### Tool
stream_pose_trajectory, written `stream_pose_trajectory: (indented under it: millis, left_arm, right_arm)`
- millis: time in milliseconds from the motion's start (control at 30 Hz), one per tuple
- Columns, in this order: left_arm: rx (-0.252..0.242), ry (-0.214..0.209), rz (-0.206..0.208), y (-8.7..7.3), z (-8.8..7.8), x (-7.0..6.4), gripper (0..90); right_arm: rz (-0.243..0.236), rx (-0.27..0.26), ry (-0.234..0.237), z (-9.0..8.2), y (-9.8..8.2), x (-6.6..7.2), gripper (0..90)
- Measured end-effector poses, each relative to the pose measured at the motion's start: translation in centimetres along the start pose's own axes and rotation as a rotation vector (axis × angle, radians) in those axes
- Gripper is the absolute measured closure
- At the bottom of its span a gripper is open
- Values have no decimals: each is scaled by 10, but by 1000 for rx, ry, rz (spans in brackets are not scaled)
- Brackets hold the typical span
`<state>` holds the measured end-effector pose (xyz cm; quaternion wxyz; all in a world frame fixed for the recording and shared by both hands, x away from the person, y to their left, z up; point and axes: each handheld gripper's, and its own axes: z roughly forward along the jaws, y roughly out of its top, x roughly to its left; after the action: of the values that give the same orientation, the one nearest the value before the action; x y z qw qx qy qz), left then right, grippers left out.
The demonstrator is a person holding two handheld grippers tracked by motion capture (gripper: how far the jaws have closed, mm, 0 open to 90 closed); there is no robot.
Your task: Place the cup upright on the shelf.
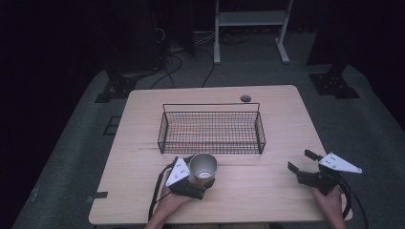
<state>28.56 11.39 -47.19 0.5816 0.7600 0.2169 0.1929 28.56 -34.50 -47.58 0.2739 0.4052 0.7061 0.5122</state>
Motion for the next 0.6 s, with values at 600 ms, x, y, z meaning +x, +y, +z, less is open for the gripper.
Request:
stream_pose_trajectory:
  millis: [600]
  left_arm:
    - [-29,-19,-9,1,3,2,130]
  right_arm:
    - [-1,-3,2,0,0,0,129]
